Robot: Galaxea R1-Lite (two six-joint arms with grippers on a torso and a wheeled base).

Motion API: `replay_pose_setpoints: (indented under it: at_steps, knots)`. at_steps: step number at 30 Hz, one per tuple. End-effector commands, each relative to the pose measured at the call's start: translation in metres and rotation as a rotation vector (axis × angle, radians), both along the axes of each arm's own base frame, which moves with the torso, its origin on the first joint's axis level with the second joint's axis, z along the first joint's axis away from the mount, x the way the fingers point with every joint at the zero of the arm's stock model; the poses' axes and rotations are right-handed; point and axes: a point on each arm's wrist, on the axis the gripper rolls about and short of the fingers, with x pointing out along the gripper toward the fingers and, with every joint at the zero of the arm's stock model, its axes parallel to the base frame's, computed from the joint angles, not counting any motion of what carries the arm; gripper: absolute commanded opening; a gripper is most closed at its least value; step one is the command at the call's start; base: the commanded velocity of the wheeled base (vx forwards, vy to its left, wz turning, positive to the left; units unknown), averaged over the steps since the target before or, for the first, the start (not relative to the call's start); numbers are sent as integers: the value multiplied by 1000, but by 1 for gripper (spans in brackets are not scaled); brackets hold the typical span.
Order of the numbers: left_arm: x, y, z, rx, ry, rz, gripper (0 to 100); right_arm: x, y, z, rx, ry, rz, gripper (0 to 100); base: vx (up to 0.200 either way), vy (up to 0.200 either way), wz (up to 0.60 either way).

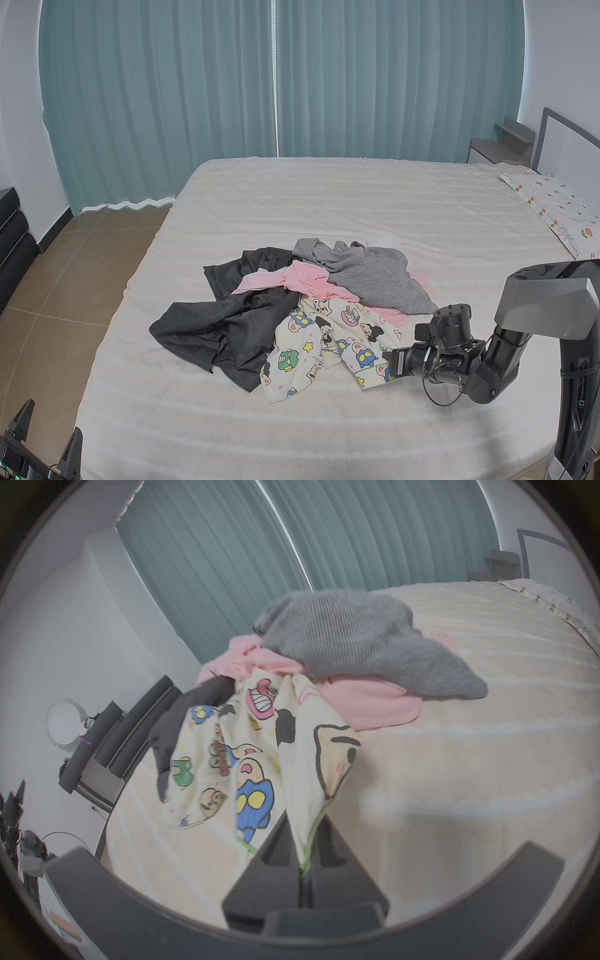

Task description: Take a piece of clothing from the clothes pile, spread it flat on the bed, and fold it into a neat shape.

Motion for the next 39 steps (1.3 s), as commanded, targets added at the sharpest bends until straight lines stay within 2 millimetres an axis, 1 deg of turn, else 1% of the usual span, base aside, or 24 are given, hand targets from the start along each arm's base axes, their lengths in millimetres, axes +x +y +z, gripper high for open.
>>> replay_pose_setpoints:
  at_steps: [1,5,8,9,10,11,12,14,16,18,20,21,22,23,24,25,26,28,30,31,33,36,38,39]
  knots:
    - [0,0,-5,0,2,0,100,-60,-17,46,90,-122,77,0,0,0,0]
    - [0,0,-5,0,2,0,100,-88,-24,61,116,-186,96,0,0,0,0]
    - [0,0,-5,0,2,0,100,-99,-28,71,124,-203,100,0,0,0,0]
    - [0,0,-5,0,2,0,100,-110,-33,88,155,-256,104,0,0,0,0]
    - [0,0,-5,0,2,0,100,-110,-34,89,158,-260,103,0,0,0,0]
    - [0,0,-5,5,2,0,100,-117,-36,104,192,-313,105,0,0,0,0]
    - [0,0,-5,5,2,0,100,-118,-37,106,197,-322,104,0,0,0,0]
    - [0,0,-5,8,0,0,100,-129,-35,128,250,-418,132,0,0,0,0]
    - [0,0,-5,8,0,0,100,-133,-35,134,262,-440,143,0,0,0,0]
    - [0,0,-4,49,-11,8,100,-147,-32,153,313,-528,182,0,0,0,0]
    - [-5,0,15,26,-111,8,100,-152,-33,165,344,-583,195,0,0,0,0]
    - [-25,0,72,-96,-329,-26,100,-156,-34,178,374,-638,201,0,0,0,0]
    - [-30,1,97,-147,-369,-53,100,-156,-34,183,380,-649,202,0,0,0,0]
    - [-30,1,101,-158,-370,-56,100,-157,-34,185,380,-653,204,0,0,0,0]
    - [-28,1,142,-196,-348,-100,100,-155,-29,199,391,-662,217,0,0,0,0]
    - [-28,1,142,-196,-348,-100,100,-155,-29,199,391,-662,217,0,0,0,0]
    - [-11,-1,154,-162,-250,-151,100,-154,-24,219,410,-671,240,0,0,0,0]
    - [15,-5,148,-108,-96,-297,100,-150,-17,246,423,-681,257,0,0,0,0]
    - [38,-9,139,-89,35,-422,100,-148,-9,259,426,-662,280,0,0,0,0]
    - [42,-9,137,-88,56,-438,100,-147,-7,260,425,-656,286,0,0,0,0]
    - [89,-18,119,-32,278,-635,100,-133,12,274,427,-639,304,0,0,0,0]
    - [104,-25,109,-8,358,-716,100,-126,19,283,436,-667,282,0,0,0,0]
    - [121,-39,99,15,444,-823,100,-119,31,299,462,-701,262,0,0,0,0]
    - [125,-43,96,18,459,-842,100,-117,33,300,464,-703,257,0,0,0,0]
